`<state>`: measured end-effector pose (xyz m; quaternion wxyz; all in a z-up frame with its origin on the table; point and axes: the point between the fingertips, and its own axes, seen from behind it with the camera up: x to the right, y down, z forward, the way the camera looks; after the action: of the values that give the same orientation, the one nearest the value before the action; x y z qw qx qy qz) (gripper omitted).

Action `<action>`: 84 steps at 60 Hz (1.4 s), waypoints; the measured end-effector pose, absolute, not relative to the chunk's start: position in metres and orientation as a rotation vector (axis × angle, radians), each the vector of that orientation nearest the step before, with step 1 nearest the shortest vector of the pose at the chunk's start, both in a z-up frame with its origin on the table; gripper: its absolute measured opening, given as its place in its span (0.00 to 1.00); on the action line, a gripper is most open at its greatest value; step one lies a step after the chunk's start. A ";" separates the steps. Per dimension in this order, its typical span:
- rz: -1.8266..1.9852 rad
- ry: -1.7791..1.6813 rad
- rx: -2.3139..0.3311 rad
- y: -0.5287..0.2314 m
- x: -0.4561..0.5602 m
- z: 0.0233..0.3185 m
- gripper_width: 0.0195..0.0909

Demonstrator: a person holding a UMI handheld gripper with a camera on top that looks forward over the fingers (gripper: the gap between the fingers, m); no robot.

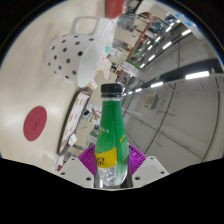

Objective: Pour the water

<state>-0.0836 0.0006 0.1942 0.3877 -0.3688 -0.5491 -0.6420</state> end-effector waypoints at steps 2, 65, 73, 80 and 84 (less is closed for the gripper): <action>-1.683 -1.446 -0.869 -0.002 -0.094 0.199 0.25; 0.105 -0.026 -1.752 0.006 -0.063 0.127 0.25; 0.082 -0.015 -1.783 0.009 -0.057 0.089 0.25; 0.113 -0.033 -1.794 0.004 -0.071 0.071 0.25; 0.066 -0.068 -1.780 0.002 -0.071 0.072 0.25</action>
<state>-0.0714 0.0025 0.0717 0.6285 -0.7767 -0.0298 0.0288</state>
